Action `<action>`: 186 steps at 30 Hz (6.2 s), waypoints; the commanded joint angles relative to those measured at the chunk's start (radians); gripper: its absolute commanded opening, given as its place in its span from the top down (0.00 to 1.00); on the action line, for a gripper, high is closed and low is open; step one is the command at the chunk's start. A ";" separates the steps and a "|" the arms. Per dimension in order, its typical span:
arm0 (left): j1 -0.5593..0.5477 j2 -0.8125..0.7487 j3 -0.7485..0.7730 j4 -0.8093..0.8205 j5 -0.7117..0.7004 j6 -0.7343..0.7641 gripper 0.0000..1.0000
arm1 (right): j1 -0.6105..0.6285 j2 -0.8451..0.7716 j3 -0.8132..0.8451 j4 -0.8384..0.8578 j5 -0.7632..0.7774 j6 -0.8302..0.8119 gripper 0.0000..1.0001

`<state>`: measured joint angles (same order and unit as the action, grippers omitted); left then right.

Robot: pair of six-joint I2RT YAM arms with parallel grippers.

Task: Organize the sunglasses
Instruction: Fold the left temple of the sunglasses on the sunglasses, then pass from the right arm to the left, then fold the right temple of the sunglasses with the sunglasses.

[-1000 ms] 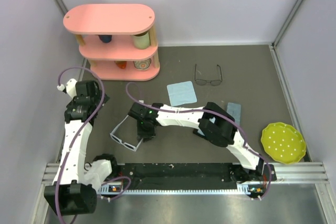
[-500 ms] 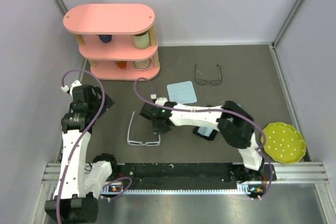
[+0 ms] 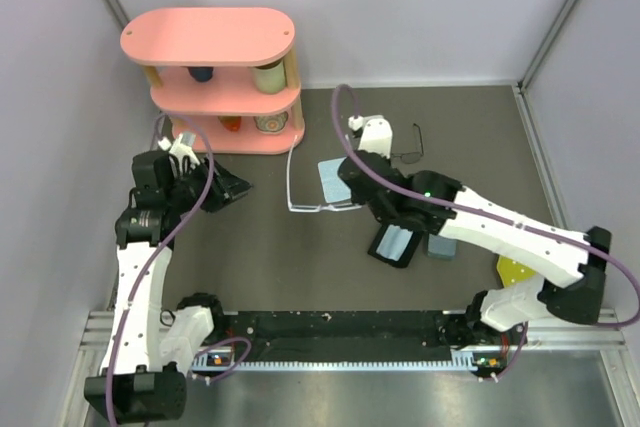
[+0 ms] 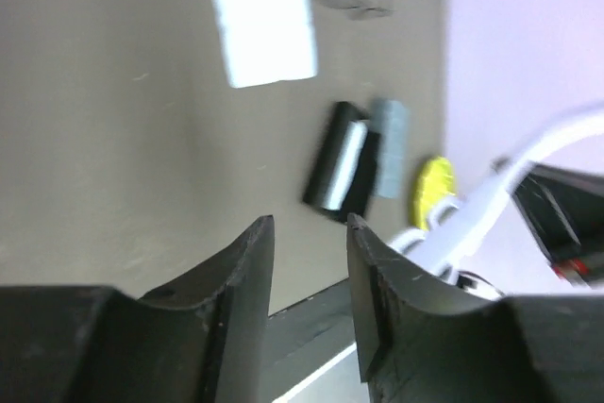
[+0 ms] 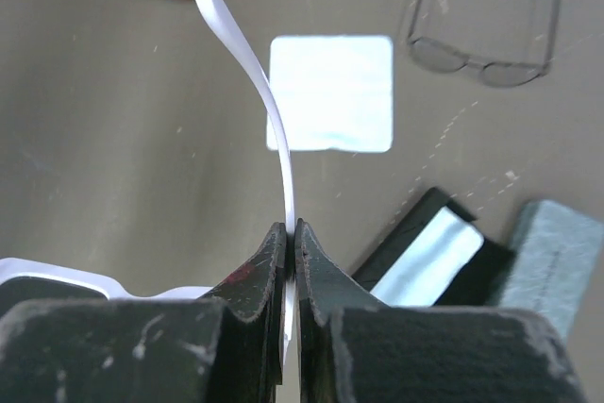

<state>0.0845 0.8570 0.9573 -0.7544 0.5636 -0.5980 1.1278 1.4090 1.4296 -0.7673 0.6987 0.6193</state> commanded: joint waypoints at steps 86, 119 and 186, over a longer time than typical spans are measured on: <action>-0.604 0.074 0.018 0.719 0.472 -0.585 0.67 | 0.027 -0.467 -0.274 0.865 -0.593 -0.765 1.00; -0.695 0.109 -0.038 0.912 0.499 -0.651 1.00 | 0.029 -0.524 -0.282 0.738 -0.503 -0.664 0.63; -0.674 0.191 0.040 0.824 0.443 -0.553 1.00 | 0.072 -0.439 -0.218 0.556 -0.457 -0.181 0.75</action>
<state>-0.5880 1.0439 0.9707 0.0231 0.9524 -1.1965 1.1957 0.9798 1.1324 -0.1349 0.0860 0.4339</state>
